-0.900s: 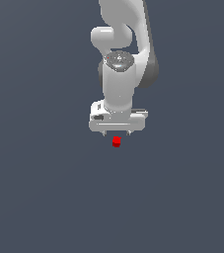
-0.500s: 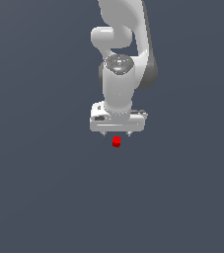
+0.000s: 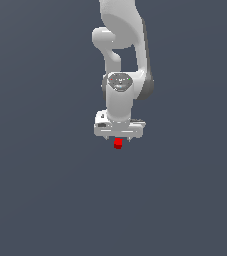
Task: Pick up the red cube and move it to a goal position.
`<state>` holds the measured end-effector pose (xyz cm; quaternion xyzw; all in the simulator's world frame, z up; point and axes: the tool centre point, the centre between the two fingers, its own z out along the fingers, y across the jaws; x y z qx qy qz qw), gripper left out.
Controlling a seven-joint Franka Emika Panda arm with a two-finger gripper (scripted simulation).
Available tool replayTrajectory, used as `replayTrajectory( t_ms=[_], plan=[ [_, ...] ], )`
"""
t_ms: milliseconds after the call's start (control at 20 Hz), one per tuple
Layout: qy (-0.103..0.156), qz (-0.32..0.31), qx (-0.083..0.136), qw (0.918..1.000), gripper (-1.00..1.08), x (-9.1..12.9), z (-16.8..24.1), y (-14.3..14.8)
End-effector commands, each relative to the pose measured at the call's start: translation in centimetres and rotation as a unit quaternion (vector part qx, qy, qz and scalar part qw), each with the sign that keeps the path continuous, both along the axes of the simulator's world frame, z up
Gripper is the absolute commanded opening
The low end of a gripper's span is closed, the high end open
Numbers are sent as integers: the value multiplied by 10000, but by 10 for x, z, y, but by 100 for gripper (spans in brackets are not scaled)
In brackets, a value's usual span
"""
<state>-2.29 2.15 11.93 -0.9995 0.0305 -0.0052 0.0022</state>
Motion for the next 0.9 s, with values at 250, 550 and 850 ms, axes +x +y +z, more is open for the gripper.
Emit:
replayTrajectory(
  t_ms=[250,550,850],
  plan=[
    [35,-357,-15,9994,100,-24,-61,3],
    [49,-524,-21,9986,100,-34,-90,4],
    [53,-571,-19,9984,100,-36,-99,6]
  ],
)
